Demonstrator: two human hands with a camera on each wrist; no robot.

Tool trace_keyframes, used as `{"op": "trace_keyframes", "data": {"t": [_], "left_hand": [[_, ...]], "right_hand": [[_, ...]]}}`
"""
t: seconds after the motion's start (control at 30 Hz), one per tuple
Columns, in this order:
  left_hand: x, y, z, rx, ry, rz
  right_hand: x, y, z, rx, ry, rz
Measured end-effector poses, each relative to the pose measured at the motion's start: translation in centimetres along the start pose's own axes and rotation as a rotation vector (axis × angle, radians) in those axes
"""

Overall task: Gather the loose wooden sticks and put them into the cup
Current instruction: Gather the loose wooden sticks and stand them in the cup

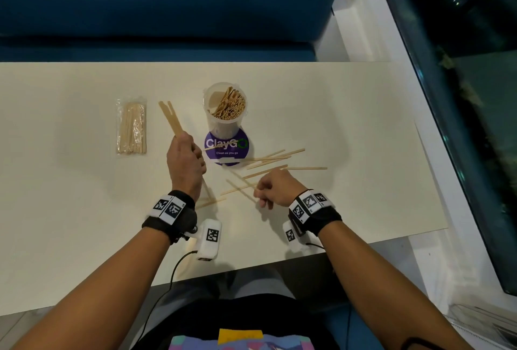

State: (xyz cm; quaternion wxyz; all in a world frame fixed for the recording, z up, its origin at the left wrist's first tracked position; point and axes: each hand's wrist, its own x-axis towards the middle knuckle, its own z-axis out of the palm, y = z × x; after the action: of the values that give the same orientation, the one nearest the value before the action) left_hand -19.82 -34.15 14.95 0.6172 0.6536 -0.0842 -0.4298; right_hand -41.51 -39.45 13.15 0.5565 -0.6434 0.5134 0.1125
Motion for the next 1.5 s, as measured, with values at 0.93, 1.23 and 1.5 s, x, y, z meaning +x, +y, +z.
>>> {"op": "trace_keyframes", "data": {"t": [0.93,1.23,1.5], "left_hand": [[-0.4,-6.7,-5.4,0.581,-0.061,-0.134],[-0.2,-8.1,-4.9,0.607,-0.04,-0.182],[-0.8,-8.2,-4.2,0.588,-0.086,-0.224]], "right_hand": [[5.1,0.9,1.0,-0.59,0.301,-0.403],[6.0,-1.4,3.6,-0.661,0.192,-0.39],[6.1,-1.7,4.2,-0.645,0.188,-0.306]]}}
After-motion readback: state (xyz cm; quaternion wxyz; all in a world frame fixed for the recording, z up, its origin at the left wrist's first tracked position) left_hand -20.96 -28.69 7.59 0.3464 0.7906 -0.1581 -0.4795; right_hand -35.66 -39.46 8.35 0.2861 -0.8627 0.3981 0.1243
